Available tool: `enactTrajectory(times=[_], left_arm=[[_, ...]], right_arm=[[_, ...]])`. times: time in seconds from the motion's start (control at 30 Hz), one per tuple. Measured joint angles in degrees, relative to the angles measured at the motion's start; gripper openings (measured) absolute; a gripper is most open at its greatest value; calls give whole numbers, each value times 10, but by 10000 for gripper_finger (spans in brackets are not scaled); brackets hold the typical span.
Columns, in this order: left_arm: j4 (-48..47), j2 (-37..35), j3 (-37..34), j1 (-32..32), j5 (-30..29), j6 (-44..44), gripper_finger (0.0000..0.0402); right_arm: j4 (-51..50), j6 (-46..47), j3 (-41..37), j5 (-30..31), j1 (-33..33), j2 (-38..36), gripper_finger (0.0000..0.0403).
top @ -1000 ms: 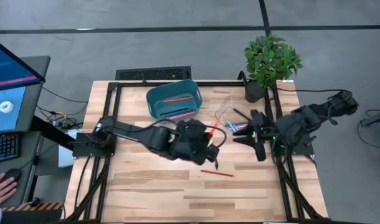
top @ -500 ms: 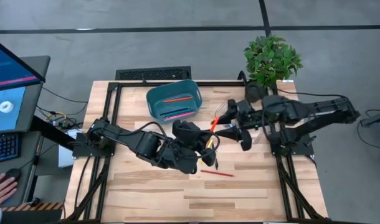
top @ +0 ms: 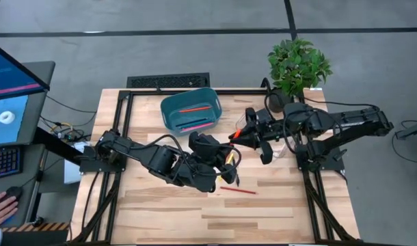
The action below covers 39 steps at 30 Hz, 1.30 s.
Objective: Sort pens & pencils
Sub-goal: Put the orange pen into the transparent bin
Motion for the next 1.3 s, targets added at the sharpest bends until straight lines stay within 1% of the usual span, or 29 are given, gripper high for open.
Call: enactTrajectory(times=[0.03, 0.07, 0.13, 0.33, 0.43, 0.57, 0.63, 0.77, 0.83, 0.9, 1.03, 1.13, 1.2, 1.3], left_arm=[[-3, 0, 0, 1, 1, 4, 25], [-2, 0, 0, 2, 6, 4, 26], [-2, 0, 0, 3, 4, 4, 26], [-3, 0, -1, 6, 15, 5, 32], [-3, 0, -1, 6, 40, 16, 58], [-10, 0, -2, 8, 47, 16, 111], [-31, 0, -2, 7, 55, -3, 137], [-98, 0, -2, 4, 75, -62, 177], [-133, 0, -2, 4, 89, -92, 187], [-164, 0, -2, 5, 107, -123, 191], [-207, 0, -2, 4, 119, -173, 190], [-216, 0, -2, 4, 124, -179, 186], [-216, 0, -2, 4, 130, -176, 185], [-217, 0, -2, 4, 130, -176, 185]], right_arm=[[3, -3, 0, -7, 0, 0, 44], [2, -13, 0, -12, 0, -1, 32], [7, -13, 0, -21, 0, 0, 33], [0, -6, 0, -21, -4, 0, 33], [-10, -3, 0, -22, -17, 0, 33], [-28, -1, 0, -30, -39, -1, 33], [-49, -1, 0, -28, -51, -2, 33], [-129, -16, 2, -16, -84, -18, 33], [-207, -30, 0, 4, -106, -32, 33], [-271, -47, 1, 40, -127, -40, 33], [-453, -78, 1, 132, -176, -50, 33], [-569, -96, -2, 170, -216, -37, 33], [-581, -110, -25, 170, -243, -28, 33], [-570, -136, -74, 167, -284, -17, 33]])
